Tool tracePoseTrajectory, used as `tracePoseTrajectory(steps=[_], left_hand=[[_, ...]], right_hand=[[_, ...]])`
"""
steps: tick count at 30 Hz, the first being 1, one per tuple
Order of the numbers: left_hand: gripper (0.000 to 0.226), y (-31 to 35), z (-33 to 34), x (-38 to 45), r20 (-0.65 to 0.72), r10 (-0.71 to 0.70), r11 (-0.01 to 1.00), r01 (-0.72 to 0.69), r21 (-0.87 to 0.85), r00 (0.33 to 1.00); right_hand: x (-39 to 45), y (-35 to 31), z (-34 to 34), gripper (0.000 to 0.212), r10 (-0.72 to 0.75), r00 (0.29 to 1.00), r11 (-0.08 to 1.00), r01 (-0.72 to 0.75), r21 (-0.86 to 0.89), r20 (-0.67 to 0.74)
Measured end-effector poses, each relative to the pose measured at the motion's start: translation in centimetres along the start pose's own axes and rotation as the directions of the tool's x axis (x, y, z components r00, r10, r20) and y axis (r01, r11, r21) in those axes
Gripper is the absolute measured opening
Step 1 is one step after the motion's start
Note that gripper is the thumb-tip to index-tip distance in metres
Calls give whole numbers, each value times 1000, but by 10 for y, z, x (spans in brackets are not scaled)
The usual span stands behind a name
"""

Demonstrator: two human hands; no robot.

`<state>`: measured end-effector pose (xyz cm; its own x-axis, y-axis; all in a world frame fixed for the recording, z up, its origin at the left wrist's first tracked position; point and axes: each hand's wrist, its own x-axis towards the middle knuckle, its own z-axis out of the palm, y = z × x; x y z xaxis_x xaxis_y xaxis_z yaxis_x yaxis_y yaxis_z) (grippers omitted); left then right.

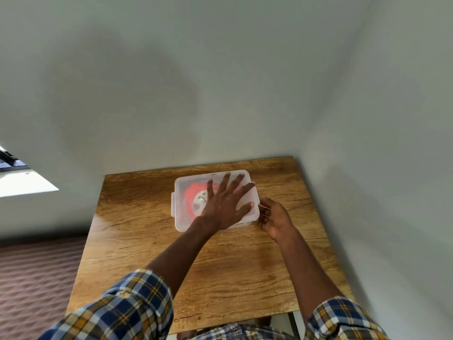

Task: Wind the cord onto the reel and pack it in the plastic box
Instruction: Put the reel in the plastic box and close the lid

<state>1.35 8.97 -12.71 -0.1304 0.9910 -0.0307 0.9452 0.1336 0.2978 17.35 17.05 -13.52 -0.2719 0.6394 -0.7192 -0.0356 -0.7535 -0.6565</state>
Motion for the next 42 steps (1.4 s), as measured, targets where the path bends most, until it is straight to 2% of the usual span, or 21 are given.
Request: tracePoseTrajectory(steps=[3, 5, 7, 10, 12, 14, 16, 18, 20, 24, 28, 34, 38, 40, 42], left_hand=[[59, 6, 7, 4, -33, -12, 1000, 13, 26, 999], [57, 5, 9, 3, -60, -14, 999, 16, 33, 998], [56, 4, 8, 3, -62, -26, 999, 28, 33, 998], [59, 7, 3, 10, -42, -25, 998, 28, 56, 999], [68, 4, -6, 22, -34, 30, 995, -27, 98, 999], [75, -2, -19, 39, -6, 96, 987, -94, 127, 995], [73, -9, -27, 54, 26, 129, 985, -132, 113, 991], [64, -13, -30, 63, 74, 137, 987, -143, 74, 988], [58, -11, -29, 65, 113, 115, 991, -122, 60, 987], [58, -11, -34, 72, 211, 84, 996, -84, -9, 974], [49, -8, -45, 80, 279, 97, 994, -77, -82, 955], [37, -5, -42, 78, 203, 65, 990, -38, -132, 977], [40, -8, -45, 73, 161, 65, 982, -34, -188, 985], [43, -12, -42, 60, 15, 38, 929, -30, -368, 999], [40, -20, -39, 37, -215, -142, 812, -10, -584, 966]], right_hand=[[-1, -2, -3, 13, 15, 1000, 1000, -15, 22, -7], [-3, -1, -3, 10, 28, 999, 987, -31, 160, 19], [-7, -3, -1, 11, -20, 999, 966, 9, 258, 41], [-15, -7, 1, 20, -180, 983, 979, 177, 99, 27], [-22, -5, 1, 32, -281, 958, 959, 282, -14, 64], [-26, -2, 2, 44, -343, 937, 926, 350, -141, 71], [-26, 3, 3, 55, -390, 920, 880, 387, -275, 45], [-24, 5, 4, 51, -449, 893, 818, 410, -403, -3], [-23, 5, 4, 36, -503, 862, 766, 414, -492, -58], [-21, 12, 4, 27, -545, 831, 749, 422, -510, -113], [-23, 14, 7, 29, -582, 799, 720, 420, -552, -152], [-27, 21, 18, 19, -725, 674, 568, 467, -678, -143], [-30, 21, 16, 21, -731, 671, 529, 442, -724, -123], [-35, 19, 14, 28, -758, 650, 395, 398, -828, -49], [-38, 17, 16, 43, -813, 577, 171, 373, -912, 84]])
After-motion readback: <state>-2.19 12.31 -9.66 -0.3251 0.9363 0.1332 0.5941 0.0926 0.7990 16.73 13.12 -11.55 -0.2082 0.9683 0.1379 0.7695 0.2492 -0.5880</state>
